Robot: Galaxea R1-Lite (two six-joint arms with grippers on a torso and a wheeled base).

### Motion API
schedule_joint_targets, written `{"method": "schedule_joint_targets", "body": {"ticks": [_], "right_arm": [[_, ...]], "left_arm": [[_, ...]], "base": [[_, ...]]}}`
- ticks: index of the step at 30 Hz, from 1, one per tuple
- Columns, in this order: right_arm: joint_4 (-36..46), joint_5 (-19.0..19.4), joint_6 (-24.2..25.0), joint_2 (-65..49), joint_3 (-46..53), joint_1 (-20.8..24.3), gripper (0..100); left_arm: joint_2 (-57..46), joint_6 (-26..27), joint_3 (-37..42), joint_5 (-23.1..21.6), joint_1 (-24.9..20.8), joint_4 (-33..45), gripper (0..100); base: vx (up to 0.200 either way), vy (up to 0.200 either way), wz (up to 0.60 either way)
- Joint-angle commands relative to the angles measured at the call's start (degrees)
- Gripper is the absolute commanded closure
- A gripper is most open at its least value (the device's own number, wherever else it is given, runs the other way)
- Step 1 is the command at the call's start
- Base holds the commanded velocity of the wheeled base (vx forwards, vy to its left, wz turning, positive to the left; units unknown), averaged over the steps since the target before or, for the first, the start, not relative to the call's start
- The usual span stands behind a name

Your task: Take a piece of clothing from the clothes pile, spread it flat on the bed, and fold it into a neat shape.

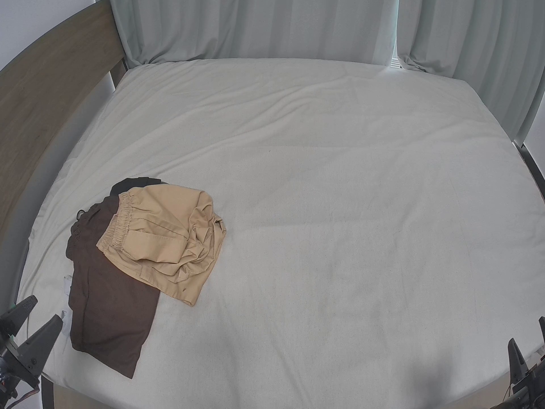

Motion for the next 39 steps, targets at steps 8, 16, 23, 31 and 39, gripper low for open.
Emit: {"method": "schedule_joint_targets", "body": {"ticks": [8,16,23,31,39], "right_arm": [[0.0,0.0,-0.1,-0.9,1.0,-0.1,0],[0.0,0.0,-0.1,-0.9,1.0,-0.1,0],[0.0,0.0,-0.1,-0.9,1.0,0.0,0],[0.0,0.0,-0.1,-0.9,1.0,0.0,0],[0.0,0.0,-0.1,-0.9,1.0,0.0,0]], "left_arm": [[15.8,0.5,-0.3,0.0,0.0,-10.7,0],[27.7,0.4,-0.5,-5.8,0.7,-20.4,0],[34.4,0.2,-5.4,-11.2,3.6,-21.5,0],[42.1,1.1,-8.2,-28.8,16.8,-22.1,0],[46.1,3.1,-10.1,-37.5,22.7,-23.4,0]], "base": [[0.0,0.0,0.0],[0.0,0.0,0.0],[0.0,0.0,0.0],[0.0,0.0,0.0],[0.0,0.0,0.0]]}}
